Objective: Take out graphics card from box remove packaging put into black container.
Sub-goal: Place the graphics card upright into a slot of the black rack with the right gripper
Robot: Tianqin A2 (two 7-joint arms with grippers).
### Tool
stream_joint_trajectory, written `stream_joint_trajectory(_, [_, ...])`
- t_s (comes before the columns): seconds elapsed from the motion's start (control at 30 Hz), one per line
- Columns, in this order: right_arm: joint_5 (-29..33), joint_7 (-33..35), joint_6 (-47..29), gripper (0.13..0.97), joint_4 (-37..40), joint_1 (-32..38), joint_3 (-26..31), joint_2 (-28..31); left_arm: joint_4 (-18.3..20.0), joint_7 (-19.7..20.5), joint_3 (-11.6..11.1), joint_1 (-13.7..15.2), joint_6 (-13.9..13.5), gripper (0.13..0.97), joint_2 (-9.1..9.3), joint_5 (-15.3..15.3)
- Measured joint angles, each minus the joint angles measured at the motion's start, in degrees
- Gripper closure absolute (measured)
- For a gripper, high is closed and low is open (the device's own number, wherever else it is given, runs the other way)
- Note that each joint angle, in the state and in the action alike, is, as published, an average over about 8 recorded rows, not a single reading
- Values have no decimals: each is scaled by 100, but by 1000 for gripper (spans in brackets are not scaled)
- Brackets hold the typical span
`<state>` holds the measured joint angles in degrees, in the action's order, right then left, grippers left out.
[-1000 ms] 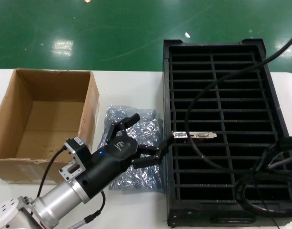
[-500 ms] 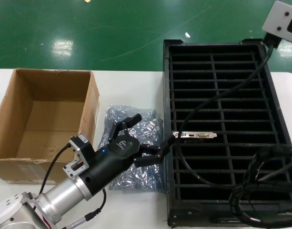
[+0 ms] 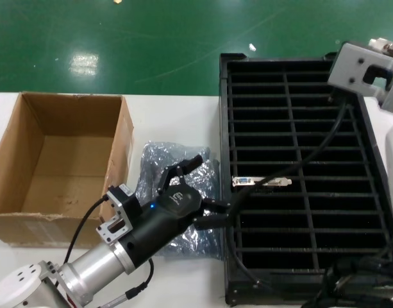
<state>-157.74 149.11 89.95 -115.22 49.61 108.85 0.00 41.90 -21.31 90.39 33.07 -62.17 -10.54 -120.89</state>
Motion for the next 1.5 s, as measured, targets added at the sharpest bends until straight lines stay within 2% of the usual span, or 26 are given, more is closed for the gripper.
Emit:
stream_joint_trajectory(0.33, [0, -83, 0, 908, -261, -295, 455, 0, 736, 201, 97, -446, 210, 132, 20, 20])
stream_joint_trajectory(0.73, [0, -538, 0, 908, -278, -838, 996, 0, 1474, 411, 190, -866, 499, 132, -93, 60])
stream_joint_trajectory(1.03, [0, -627, 0, 908, -278, -1455, 1163, 0, 1892, 521, 251, -1045, 825, 132, -224, 162])
stream_joint_trajectory(1.33, [0, -309, 0, 908, -278, -1497, 1041, 0, 2225, 617, 324, -1180, 1025, 132, -340, 222])
stream_joint_trajectory(1.5, [0, -361, 0, 908, -278, -1511, 1148, 0, 2331, 639, 359, -1211, 1067, 132, -370, 224])
